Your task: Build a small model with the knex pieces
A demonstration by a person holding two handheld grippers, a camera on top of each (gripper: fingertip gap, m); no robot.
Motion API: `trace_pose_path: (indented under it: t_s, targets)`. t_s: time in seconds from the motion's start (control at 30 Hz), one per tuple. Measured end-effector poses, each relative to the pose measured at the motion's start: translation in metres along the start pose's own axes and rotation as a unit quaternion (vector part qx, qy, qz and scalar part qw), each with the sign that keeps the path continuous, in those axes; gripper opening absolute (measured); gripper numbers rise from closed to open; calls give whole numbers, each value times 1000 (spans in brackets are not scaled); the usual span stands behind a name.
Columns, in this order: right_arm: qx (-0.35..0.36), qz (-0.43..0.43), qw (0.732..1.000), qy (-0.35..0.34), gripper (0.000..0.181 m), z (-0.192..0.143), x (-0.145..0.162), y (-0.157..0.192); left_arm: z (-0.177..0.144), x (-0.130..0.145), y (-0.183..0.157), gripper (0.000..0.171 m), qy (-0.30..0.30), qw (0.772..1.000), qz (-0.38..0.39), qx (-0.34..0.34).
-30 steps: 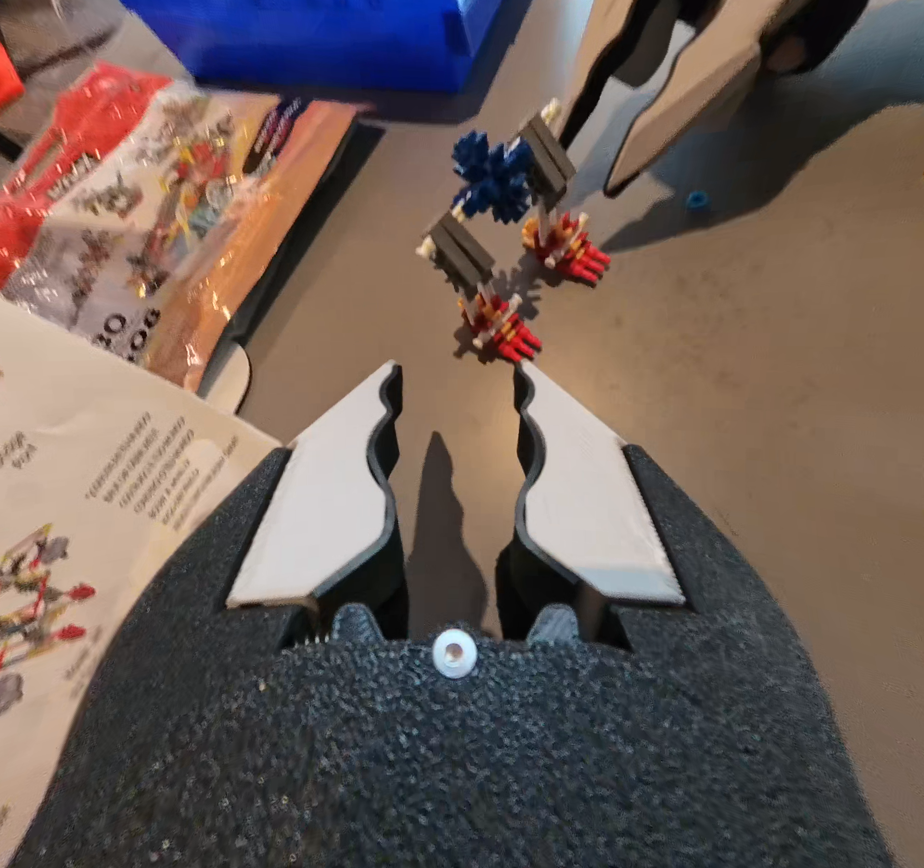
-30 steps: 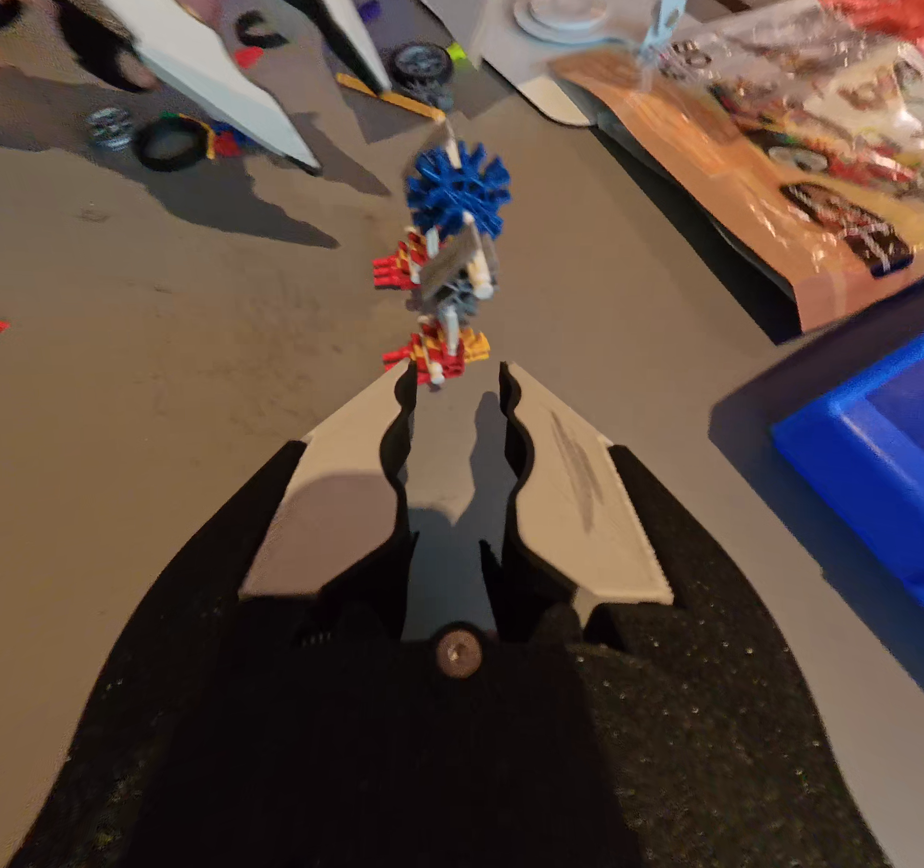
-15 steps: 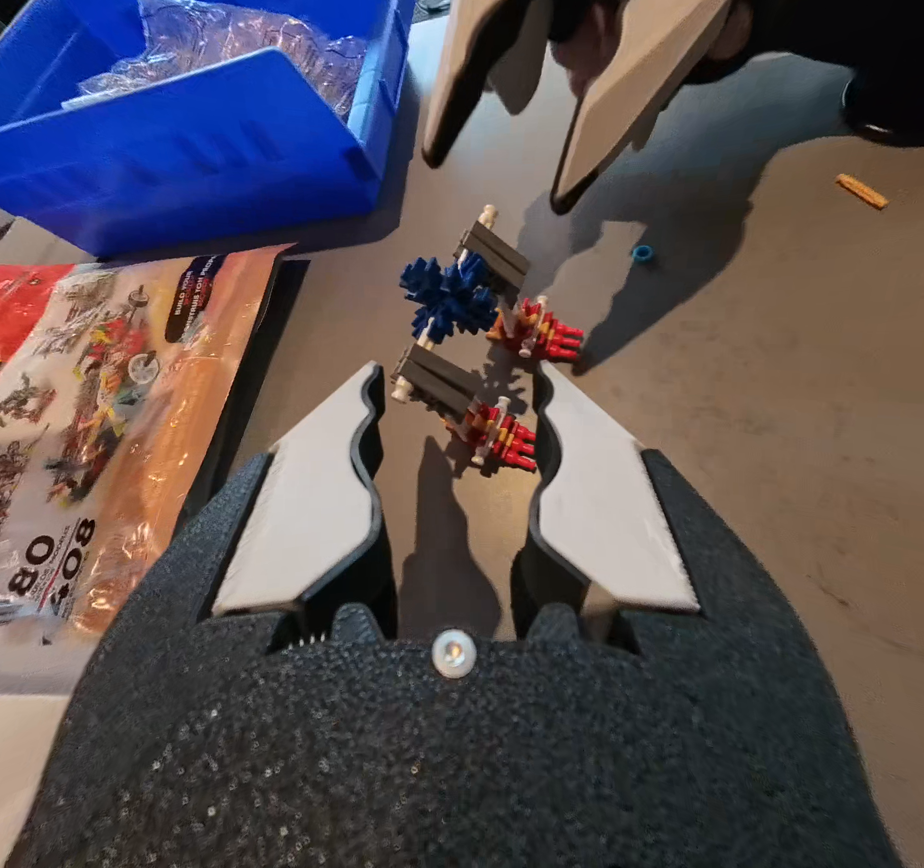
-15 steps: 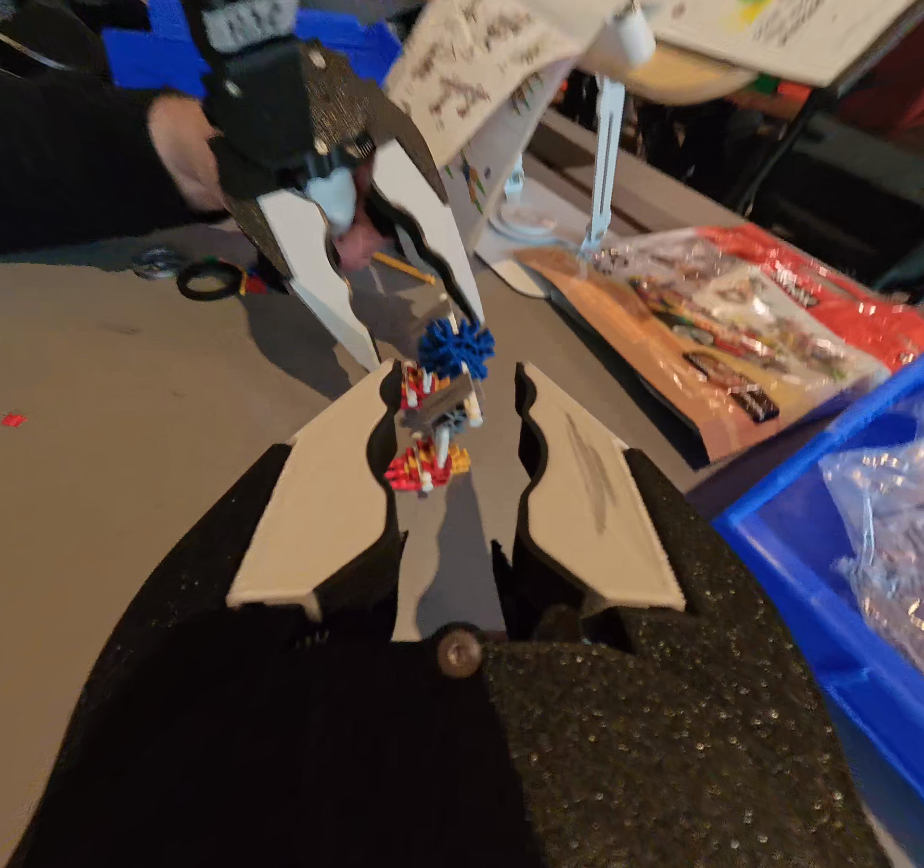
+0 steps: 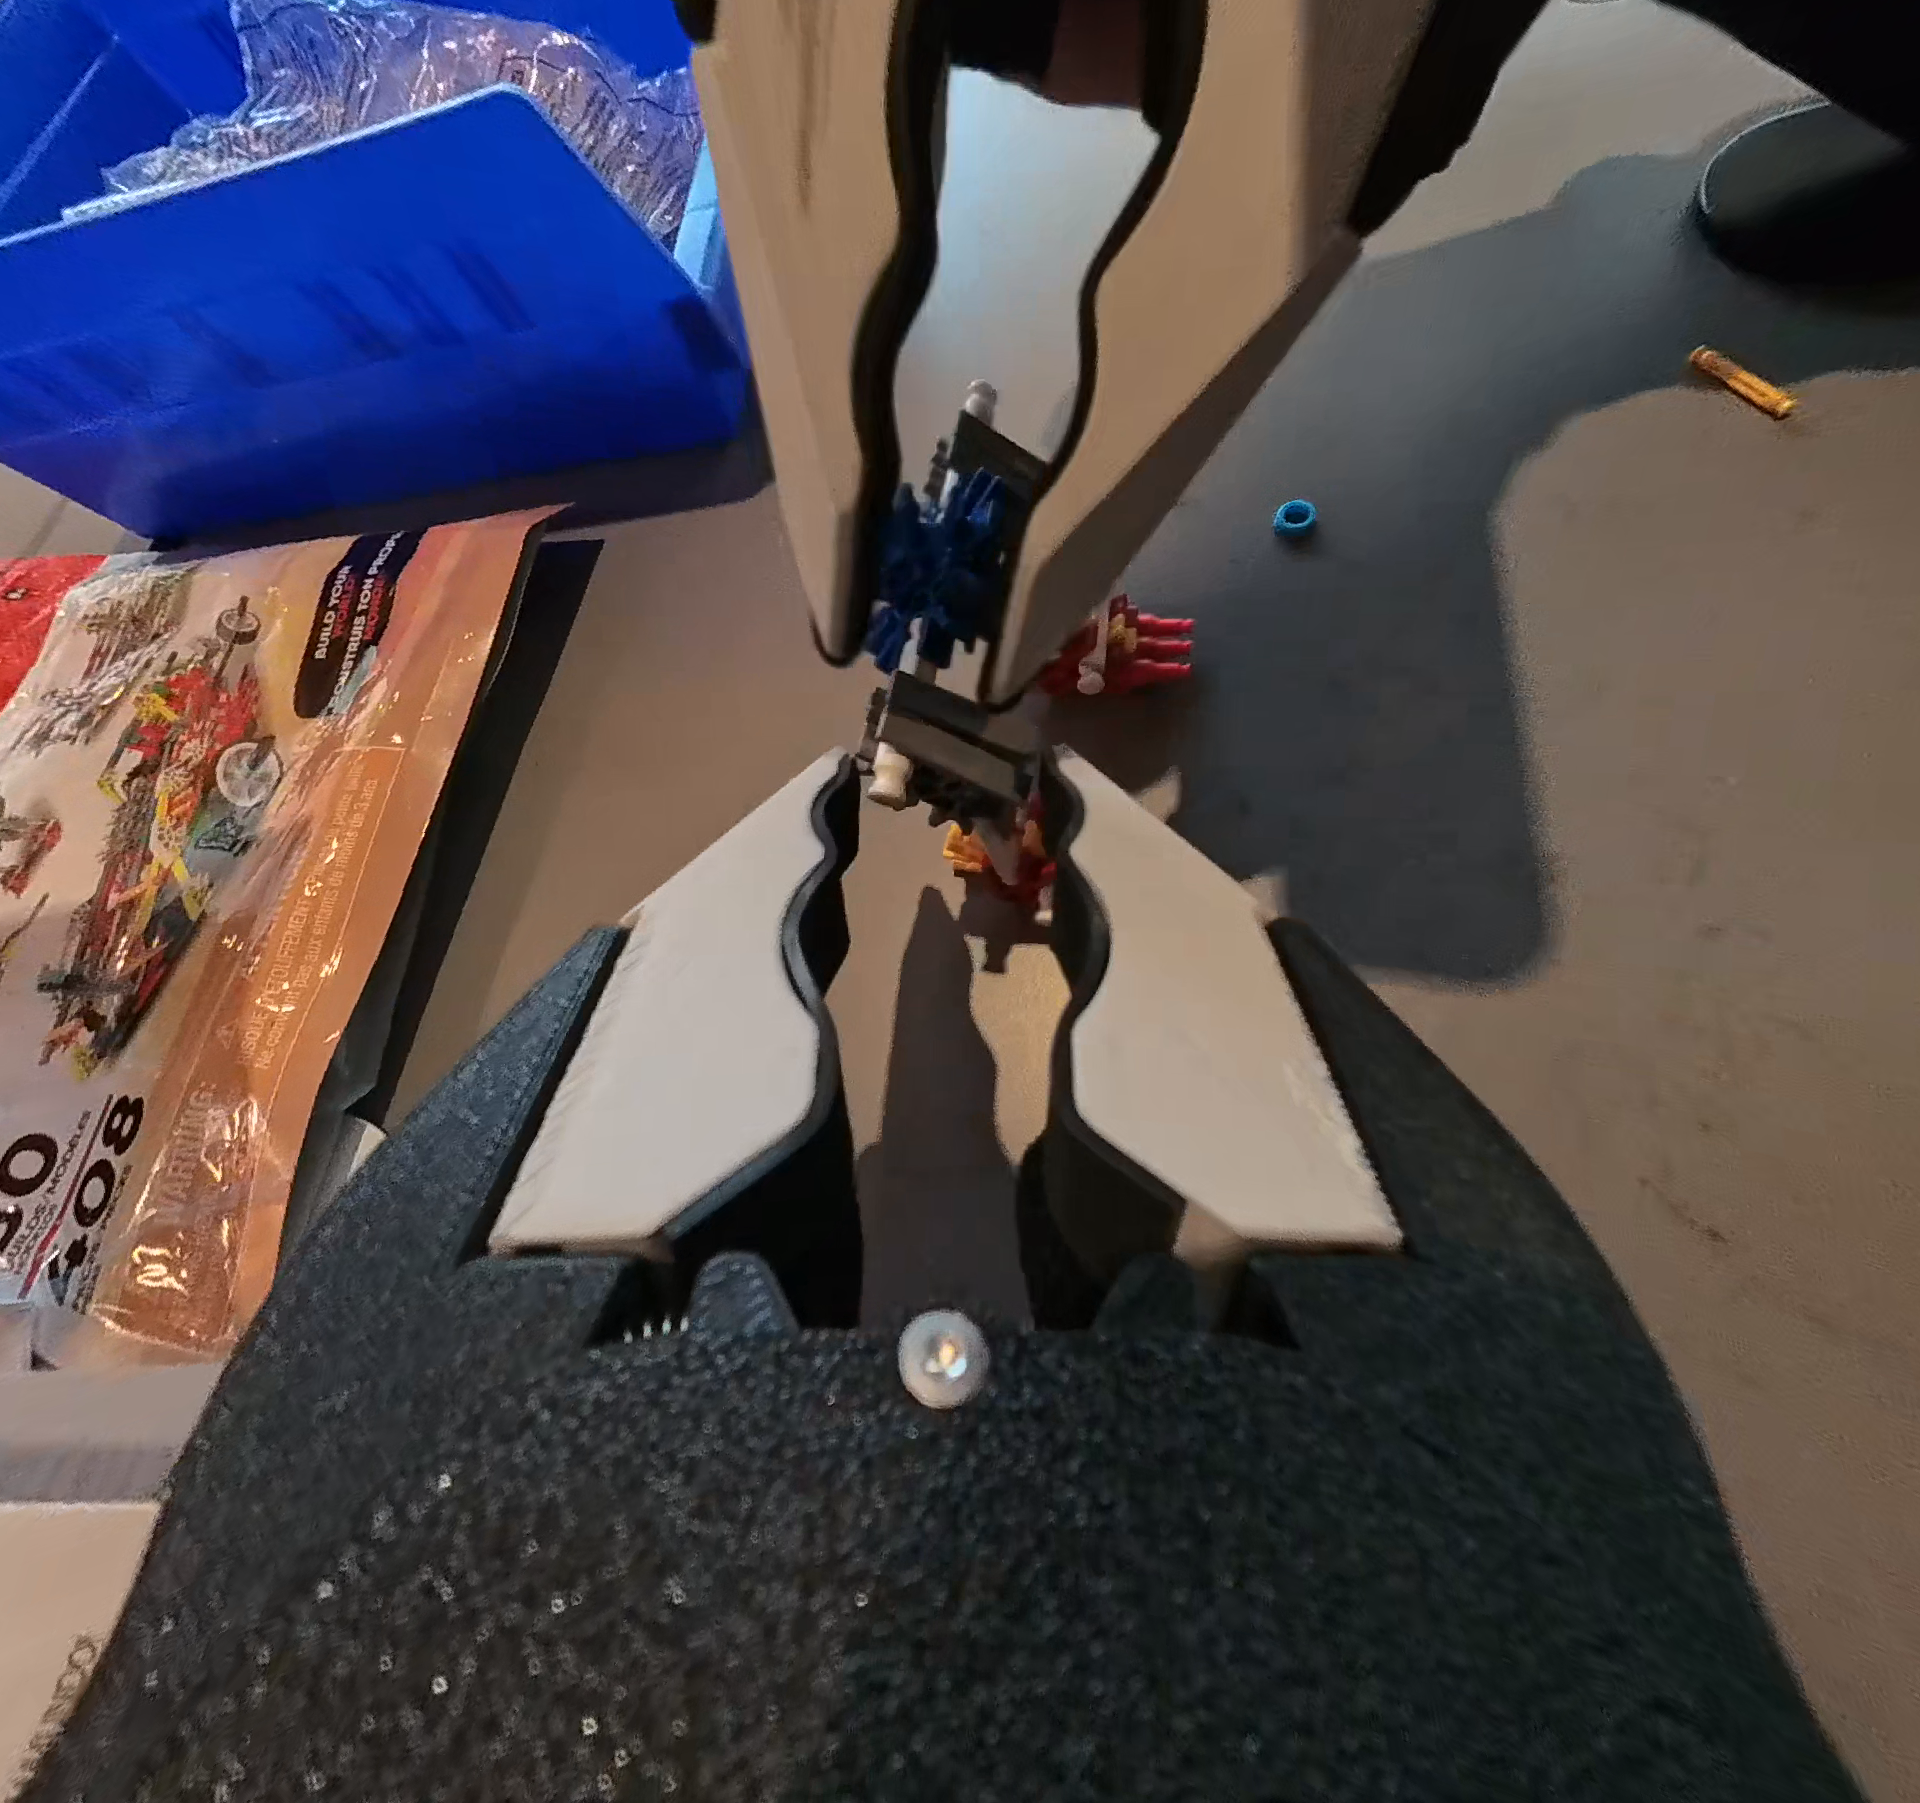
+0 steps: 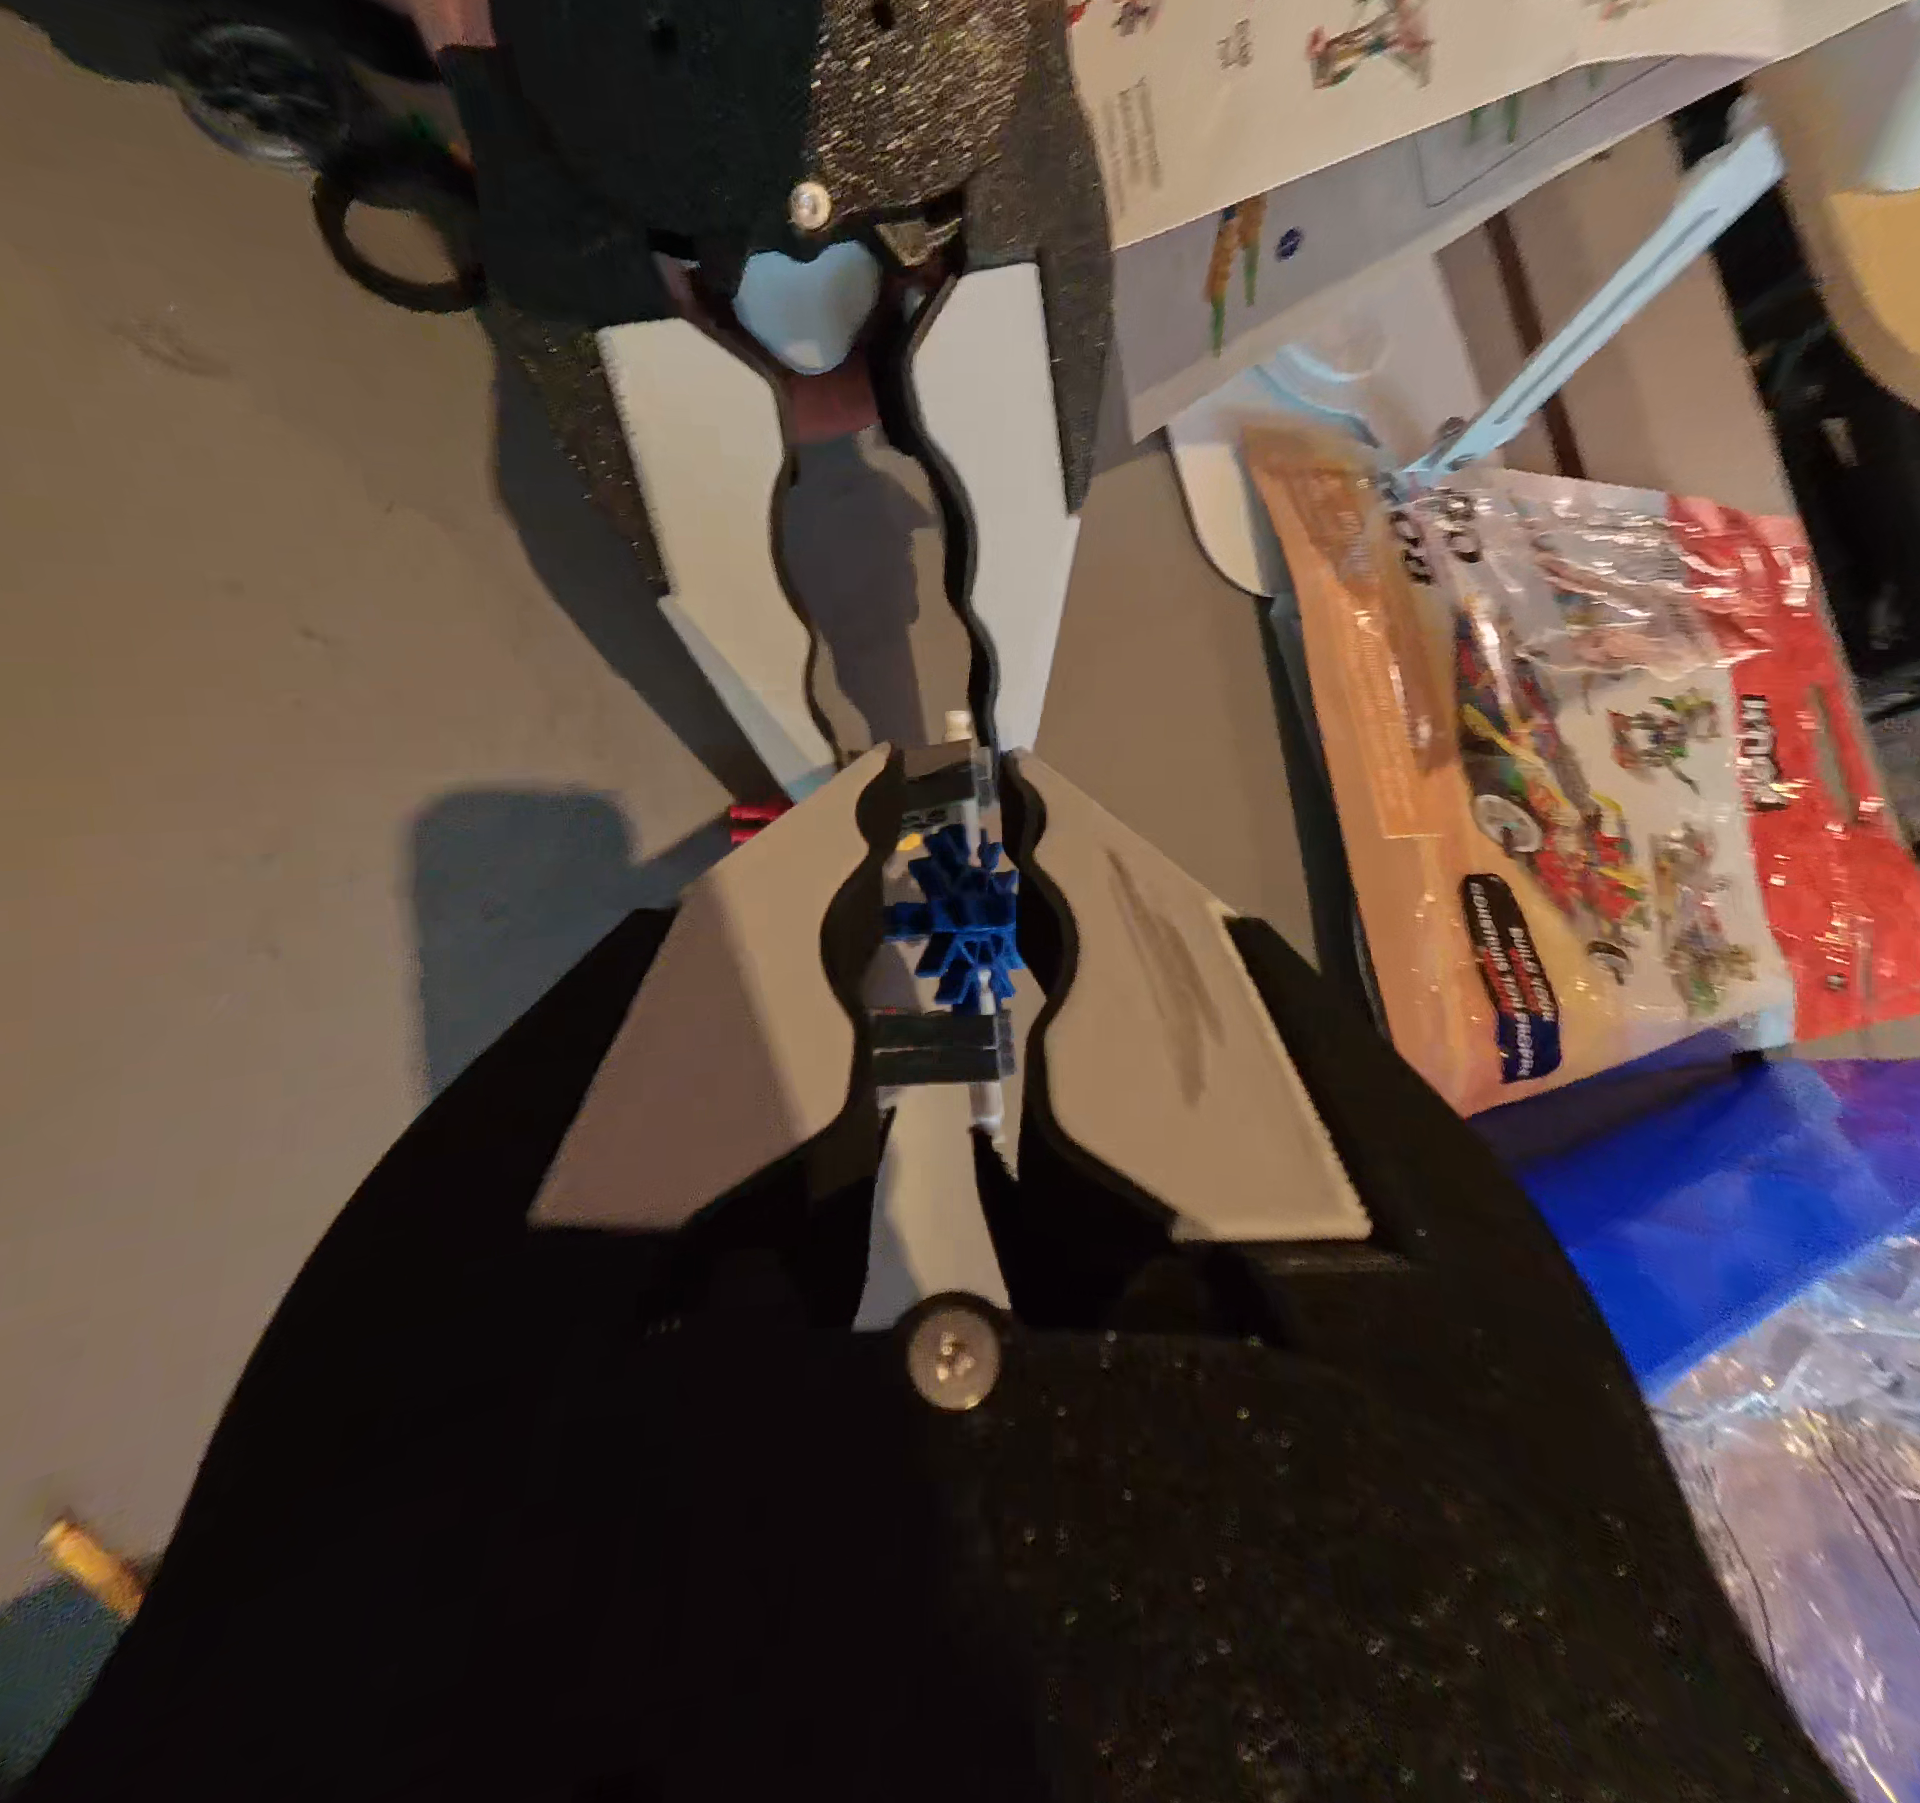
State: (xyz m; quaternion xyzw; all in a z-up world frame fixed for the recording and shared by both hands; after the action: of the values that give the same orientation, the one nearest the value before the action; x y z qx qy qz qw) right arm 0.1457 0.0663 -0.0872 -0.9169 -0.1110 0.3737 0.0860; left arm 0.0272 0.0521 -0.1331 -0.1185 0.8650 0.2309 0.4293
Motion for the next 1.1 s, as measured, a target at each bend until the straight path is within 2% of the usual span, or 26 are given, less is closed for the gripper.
trace_pose_path:
  t_s: [0.1, 0.37, 0.83, 1.1]
  targets:
    - [-16, 5, 999, 33, 10, 5, 5, -3, 2, 0, 0, 32, 2, 1000, 3, -1]
    - [-22, 3, 1000, 11, 7, 4, 4, -5, 5, -2, -2, 31, -2, 1000, 13, 3]
    - [-37, 7, 998, 53, 2, 1, 4, -6, 7, -5, -5, 30, -1, 1000, 20, 7]
    - [-44, 11, 998, 49, 0, -3, 7, -6, 8, -5, -5, 30, -4, 1000, 19, 9]
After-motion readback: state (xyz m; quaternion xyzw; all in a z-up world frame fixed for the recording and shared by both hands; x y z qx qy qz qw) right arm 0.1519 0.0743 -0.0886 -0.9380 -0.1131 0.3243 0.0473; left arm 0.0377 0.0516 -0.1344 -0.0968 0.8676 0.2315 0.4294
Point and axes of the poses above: each gripper's, where its closed fingertips meet, z out along the fingers, x out of its underside, y = z × x across the jaws, the point moved 9 cm from there along -z, back along the fingers, and after that the axes turned 7 degrees about -x, right-handed, at the moved point
